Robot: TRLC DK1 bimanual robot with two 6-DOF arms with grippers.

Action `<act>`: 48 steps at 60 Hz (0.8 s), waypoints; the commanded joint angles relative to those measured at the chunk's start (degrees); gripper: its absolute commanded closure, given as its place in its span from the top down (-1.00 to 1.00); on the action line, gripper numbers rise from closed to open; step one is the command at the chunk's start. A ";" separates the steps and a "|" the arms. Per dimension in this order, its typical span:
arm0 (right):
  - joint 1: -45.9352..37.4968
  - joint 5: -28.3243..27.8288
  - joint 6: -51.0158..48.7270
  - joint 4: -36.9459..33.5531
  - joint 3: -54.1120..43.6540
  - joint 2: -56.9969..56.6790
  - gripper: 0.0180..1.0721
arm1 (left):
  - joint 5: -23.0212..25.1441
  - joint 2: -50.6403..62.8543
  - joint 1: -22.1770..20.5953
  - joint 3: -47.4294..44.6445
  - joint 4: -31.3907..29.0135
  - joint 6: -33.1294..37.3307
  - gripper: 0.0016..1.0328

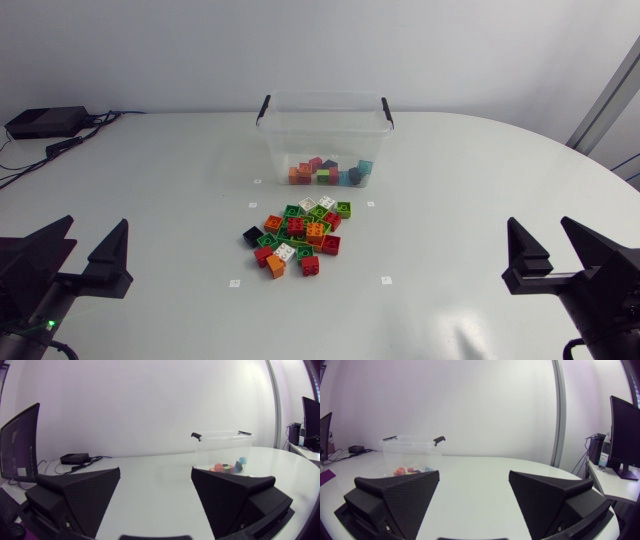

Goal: Place the duplo bricks in the container

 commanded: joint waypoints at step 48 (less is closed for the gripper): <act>2.38 -0.25 1.73 -1.46 3.77 0.32 0.91 | -0.36 1.64 0.68 9.84 -6.05 0.59 0.92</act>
